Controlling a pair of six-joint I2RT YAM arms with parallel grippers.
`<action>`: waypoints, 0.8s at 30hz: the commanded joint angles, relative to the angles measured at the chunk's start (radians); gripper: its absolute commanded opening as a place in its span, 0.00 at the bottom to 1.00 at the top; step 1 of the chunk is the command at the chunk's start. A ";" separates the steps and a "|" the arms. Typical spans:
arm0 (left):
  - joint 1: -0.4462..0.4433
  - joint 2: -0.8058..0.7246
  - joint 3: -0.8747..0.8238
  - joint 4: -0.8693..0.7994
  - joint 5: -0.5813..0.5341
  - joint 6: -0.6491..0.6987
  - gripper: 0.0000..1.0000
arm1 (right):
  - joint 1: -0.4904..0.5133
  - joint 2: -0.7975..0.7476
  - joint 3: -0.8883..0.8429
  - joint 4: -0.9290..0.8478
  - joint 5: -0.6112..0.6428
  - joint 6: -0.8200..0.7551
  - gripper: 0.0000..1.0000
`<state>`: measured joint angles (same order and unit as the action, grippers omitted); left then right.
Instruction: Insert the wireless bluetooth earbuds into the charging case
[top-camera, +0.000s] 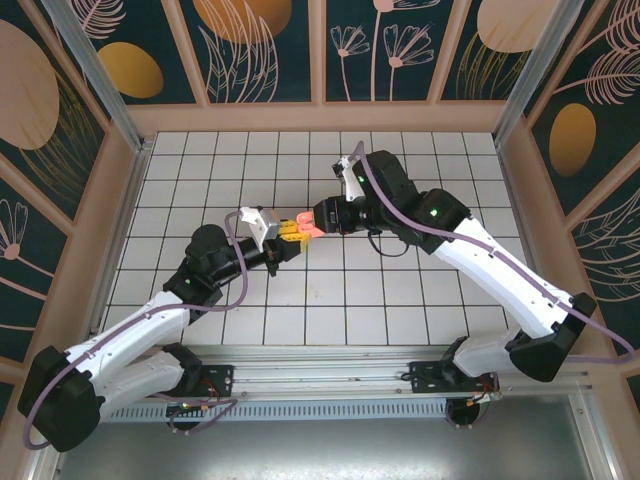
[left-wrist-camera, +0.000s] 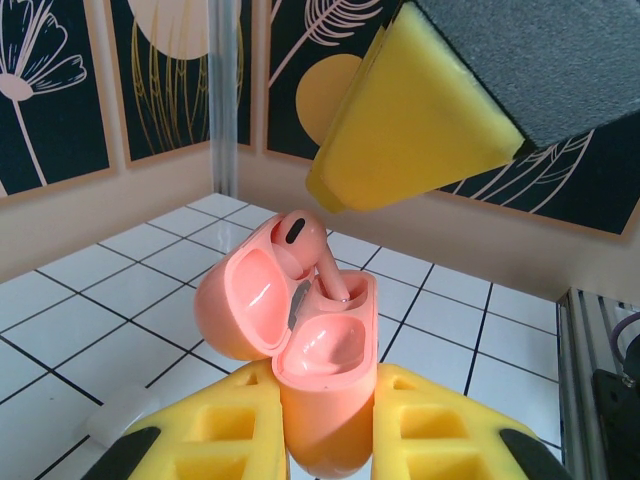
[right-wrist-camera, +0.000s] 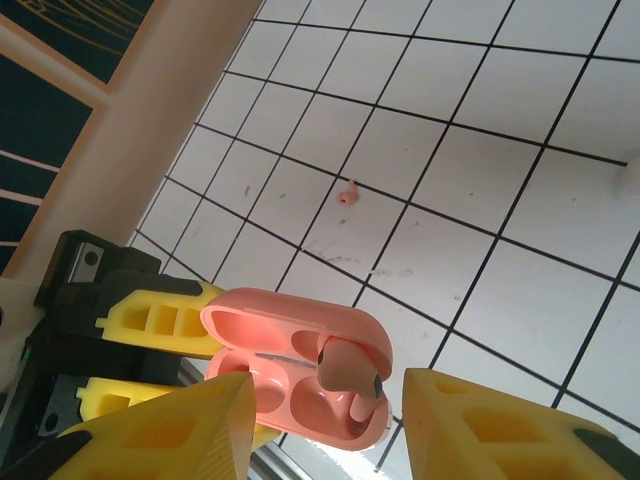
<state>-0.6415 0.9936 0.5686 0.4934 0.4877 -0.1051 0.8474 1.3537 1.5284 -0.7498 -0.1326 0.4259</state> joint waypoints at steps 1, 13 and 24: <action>-0.006 -0.001 0.024 0.020 -0.005 0.013 0.16 | 0.009 0.022 -0.005 0.012 0.011 0.066 0.43; -0.005 -0.006 0.026 0.021 0.000 0.021 0.16 | 0.004 0.065 0.018 -0.018 0.030 0.074 0.43; -0.005 -0.006 0.023 0.020 0.002 0.027 0.16 | 0.000 0.034 0.004 -0.002 0.025 0.020 0.26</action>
<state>-0.6415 0.9936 0.5686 0.4885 0.4847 -0.1040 0.8471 1.4101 1.5288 -0.7517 -0.1226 0.4728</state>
